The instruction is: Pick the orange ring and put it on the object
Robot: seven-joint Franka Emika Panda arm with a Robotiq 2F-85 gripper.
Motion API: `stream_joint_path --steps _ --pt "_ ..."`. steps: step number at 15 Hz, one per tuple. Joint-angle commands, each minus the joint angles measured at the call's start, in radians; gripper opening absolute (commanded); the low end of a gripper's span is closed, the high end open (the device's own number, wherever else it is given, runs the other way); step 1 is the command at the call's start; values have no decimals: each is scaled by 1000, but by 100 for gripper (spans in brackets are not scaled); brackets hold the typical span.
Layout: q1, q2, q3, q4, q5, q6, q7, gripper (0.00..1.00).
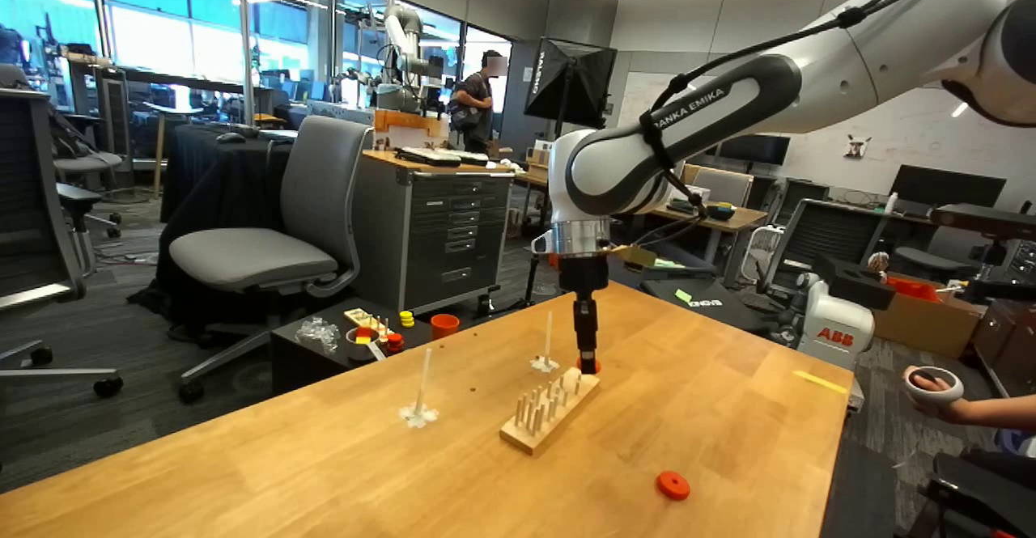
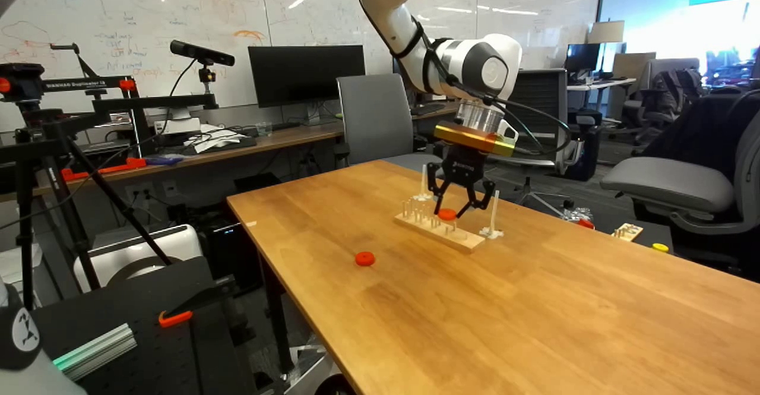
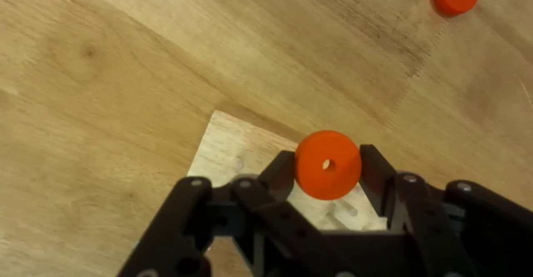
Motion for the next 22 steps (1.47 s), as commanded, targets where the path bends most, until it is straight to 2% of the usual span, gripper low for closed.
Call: stream_joint_path --steps 1,11,22 --pt "12 65 -6 120 9 -81 15 21" --pt "33 161 -8 239 1 -140 25 21" --pt "37 196 -9 293 4 -169 24 21"
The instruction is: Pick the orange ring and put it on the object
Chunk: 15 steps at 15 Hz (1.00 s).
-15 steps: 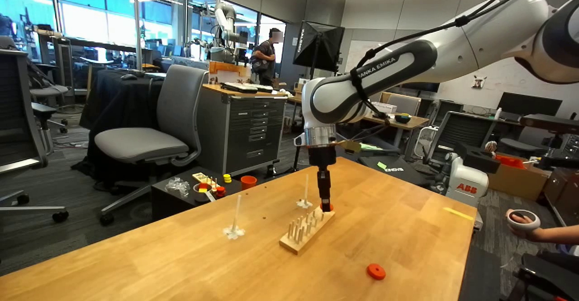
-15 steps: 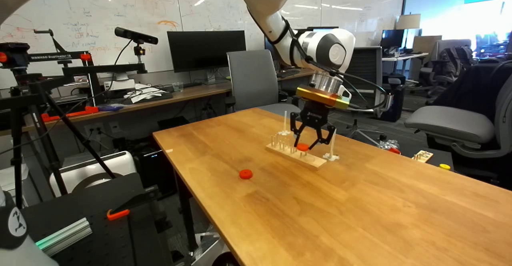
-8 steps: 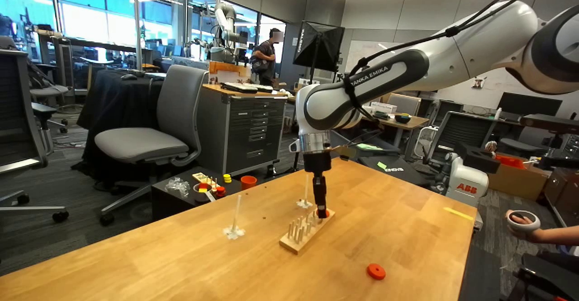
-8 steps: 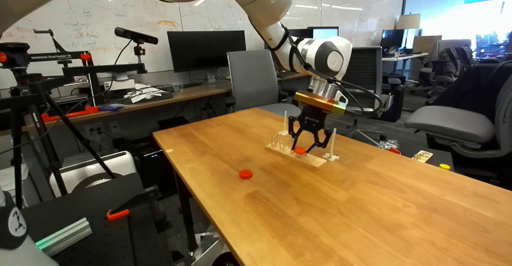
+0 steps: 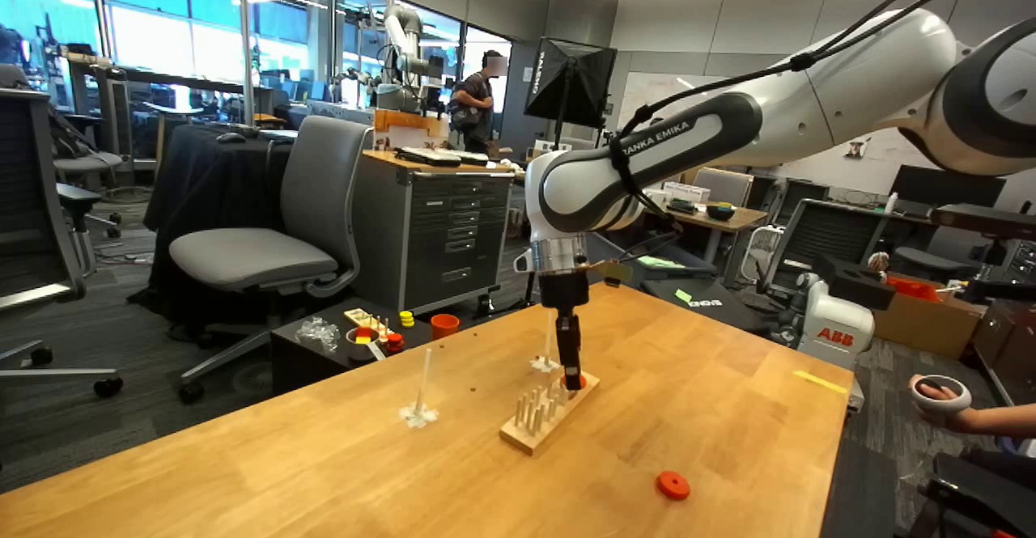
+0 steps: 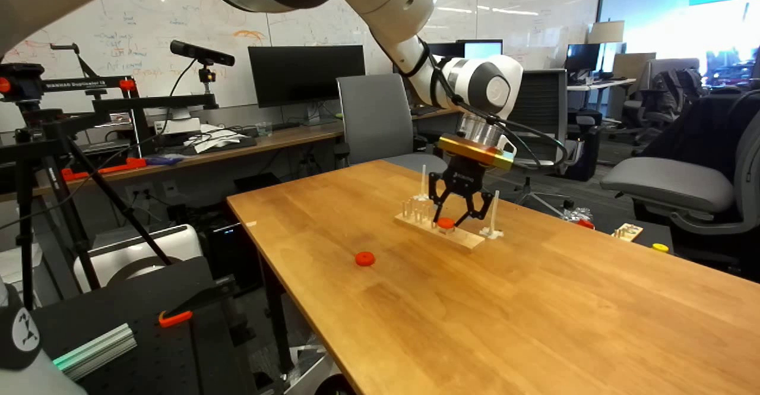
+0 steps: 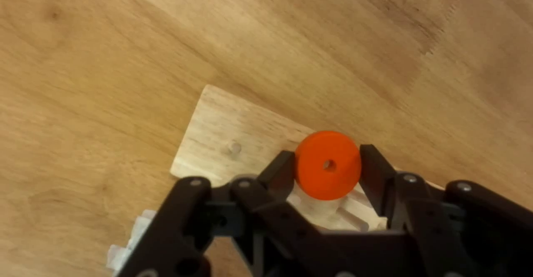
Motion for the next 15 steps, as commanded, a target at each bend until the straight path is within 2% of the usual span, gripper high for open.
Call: stream_joint_path --steps 1,15 --pt "6 29 -8 65 4 -48 9 21" --pt "-2 60 -17 88 3 -74 7 21"
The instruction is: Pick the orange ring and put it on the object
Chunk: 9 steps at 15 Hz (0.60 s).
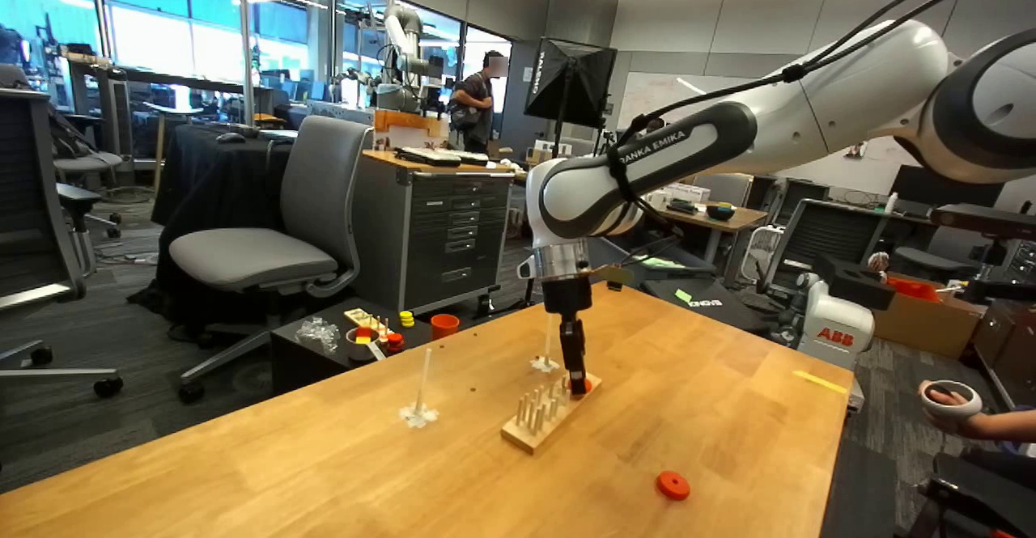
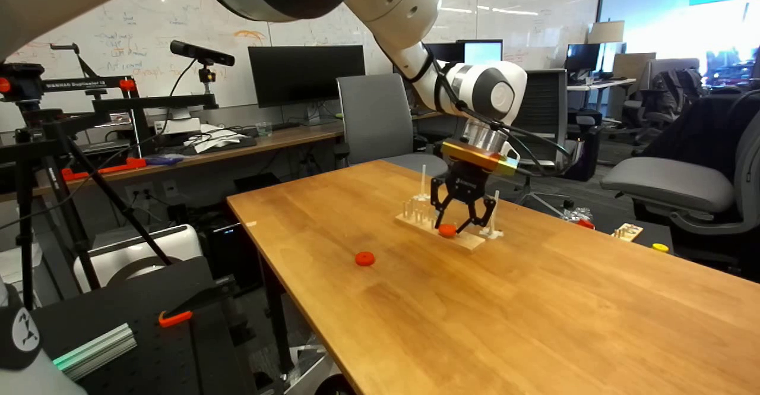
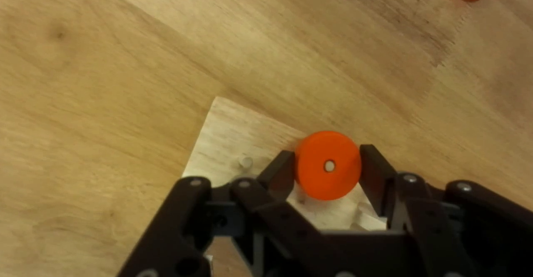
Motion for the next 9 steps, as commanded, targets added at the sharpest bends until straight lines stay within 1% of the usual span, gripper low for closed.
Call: stream_joint_path --steps 1,2,3,4,5,6,8,9 --pt "2 34 -7 62 4 -46 7 21" --pt "1 37 -6 65 5 -53 7 21" --pt "0 36 -5 60 7 -52 5 71" --pt "-1 32 -4 57 7 -53 3 71" --pt "-3 25 -2 50 8 -59 -3 76" --pt "-7 12 1 39 8 -67 -12 85" --pt "-14 -23 6 1 7 -68 -34 99" --pt "-18 -42 8 -18 7 -68 -44 100"
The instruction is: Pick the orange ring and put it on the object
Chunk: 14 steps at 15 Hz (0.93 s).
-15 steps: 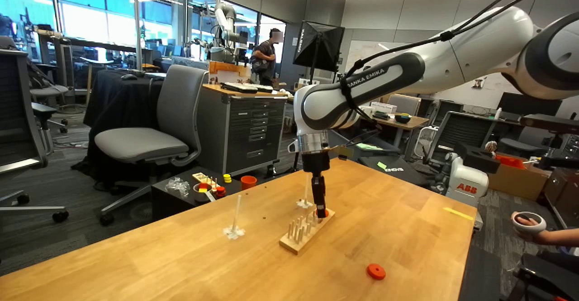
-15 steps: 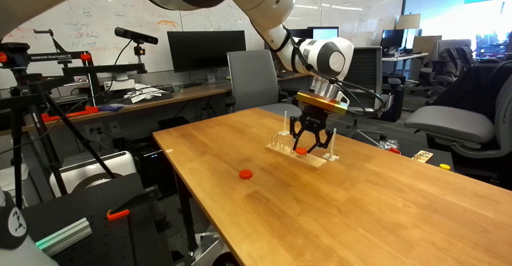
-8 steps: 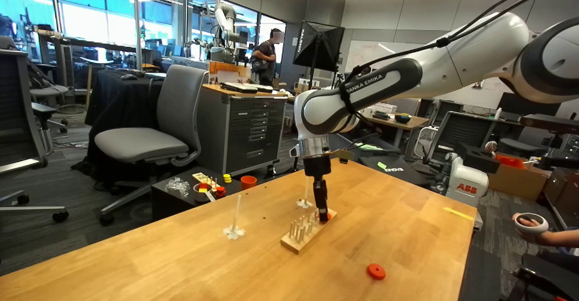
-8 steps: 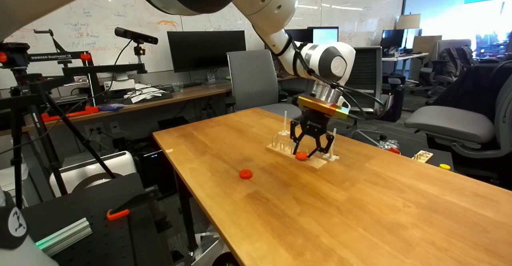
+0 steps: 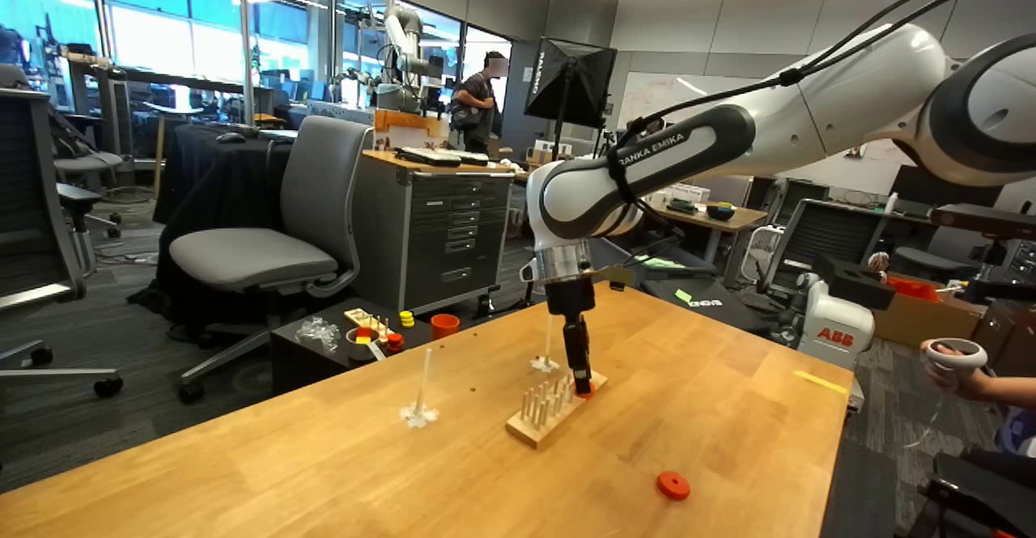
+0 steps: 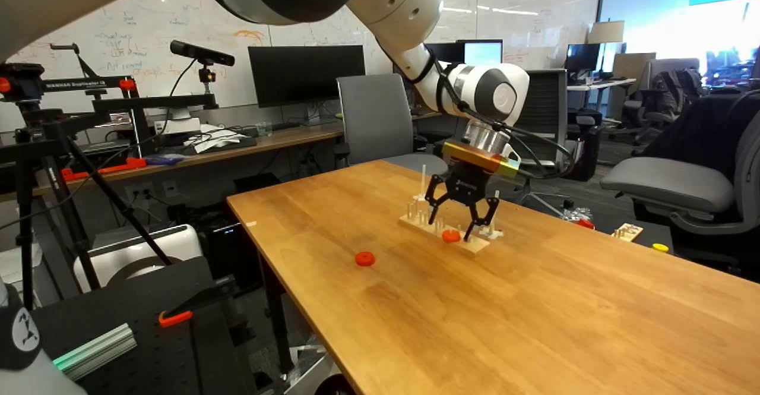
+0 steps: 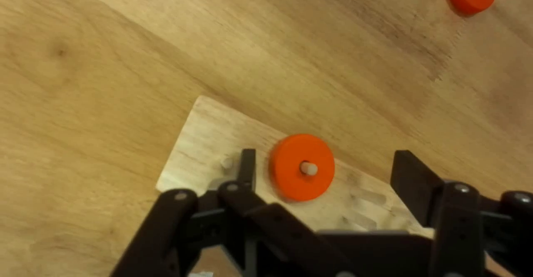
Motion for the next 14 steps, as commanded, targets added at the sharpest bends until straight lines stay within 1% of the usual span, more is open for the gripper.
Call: stream_joint_path --steps 1,6,8,14 --pt "-22 -84 15 -71 6 -15 -52 100" --pt "-55 -247 25 -238 9 40 -131 100" --pt "-71 -330 25 -323 14 75 -154 100" --pt "-111 -556 18 -575 33 243 -199 100"
